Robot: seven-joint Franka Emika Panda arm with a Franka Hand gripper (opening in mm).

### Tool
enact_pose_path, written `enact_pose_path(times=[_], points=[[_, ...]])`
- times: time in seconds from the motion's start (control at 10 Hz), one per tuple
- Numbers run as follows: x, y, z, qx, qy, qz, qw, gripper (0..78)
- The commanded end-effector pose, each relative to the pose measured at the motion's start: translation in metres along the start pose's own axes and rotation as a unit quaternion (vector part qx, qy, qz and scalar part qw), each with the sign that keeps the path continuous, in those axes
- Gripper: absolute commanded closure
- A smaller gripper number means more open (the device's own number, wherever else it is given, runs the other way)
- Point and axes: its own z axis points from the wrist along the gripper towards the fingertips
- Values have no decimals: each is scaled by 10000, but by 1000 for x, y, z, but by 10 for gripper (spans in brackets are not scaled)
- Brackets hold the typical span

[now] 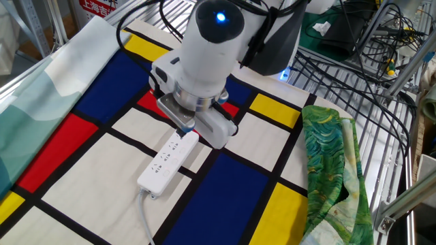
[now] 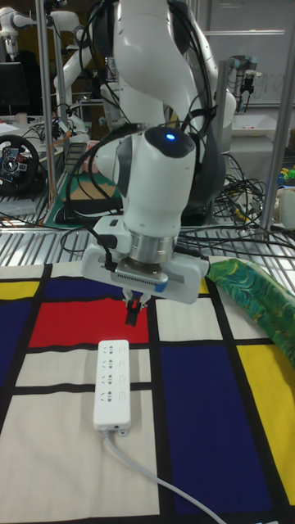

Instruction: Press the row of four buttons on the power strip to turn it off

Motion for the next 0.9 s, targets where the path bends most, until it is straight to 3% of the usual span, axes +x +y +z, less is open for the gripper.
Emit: enact_pose_path(times=[0.1,0.9], points=[[-2,2,8,47,-35,-18,10000,776],[-6,3,43,182,-93,-57,9998,776]])
